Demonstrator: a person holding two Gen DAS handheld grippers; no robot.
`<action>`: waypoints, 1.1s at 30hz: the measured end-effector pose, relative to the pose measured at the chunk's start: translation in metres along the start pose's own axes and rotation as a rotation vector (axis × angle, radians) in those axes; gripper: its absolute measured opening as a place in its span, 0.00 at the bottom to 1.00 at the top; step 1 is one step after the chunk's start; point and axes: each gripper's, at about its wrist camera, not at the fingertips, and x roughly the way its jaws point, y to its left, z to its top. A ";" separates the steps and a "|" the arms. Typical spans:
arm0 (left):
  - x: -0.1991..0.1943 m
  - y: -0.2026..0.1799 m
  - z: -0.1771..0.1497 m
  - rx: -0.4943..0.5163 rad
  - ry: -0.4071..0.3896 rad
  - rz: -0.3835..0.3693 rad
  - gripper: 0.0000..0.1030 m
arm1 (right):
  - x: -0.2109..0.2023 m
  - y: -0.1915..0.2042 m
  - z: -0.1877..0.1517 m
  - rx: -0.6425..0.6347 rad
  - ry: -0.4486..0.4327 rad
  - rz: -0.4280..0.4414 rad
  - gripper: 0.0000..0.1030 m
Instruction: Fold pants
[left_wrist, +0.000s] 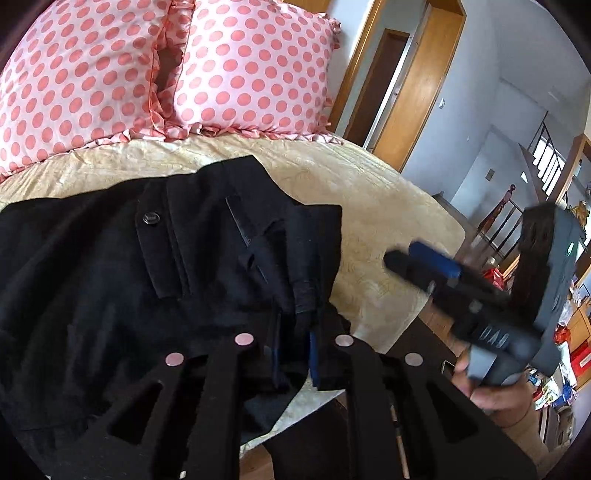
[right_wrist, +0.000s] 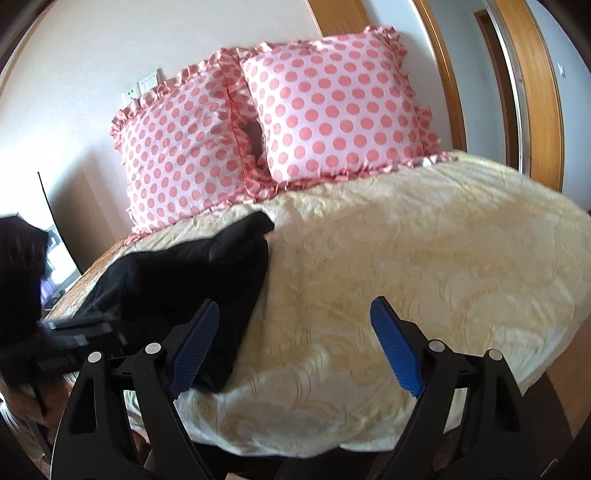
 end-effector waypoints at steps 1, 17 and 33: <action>-0.003 0.000 -0.001 -0.003 -0.008 -0.011 0.18 | -0.002 0.001 0.005 0.004 -0.017 0.001 0.83; -0.095 0.100 -0.009 -0.112 -0.216 0.384 0.89 | 0.057 0.095 0.024 -0.181 0.070 0.373 0.83; -0.071 0.121 -0.055 -0.140 -0.072 0.411 0.85 | 0.079 0.091 -0.017 -0.239 0.300 0.255 0.85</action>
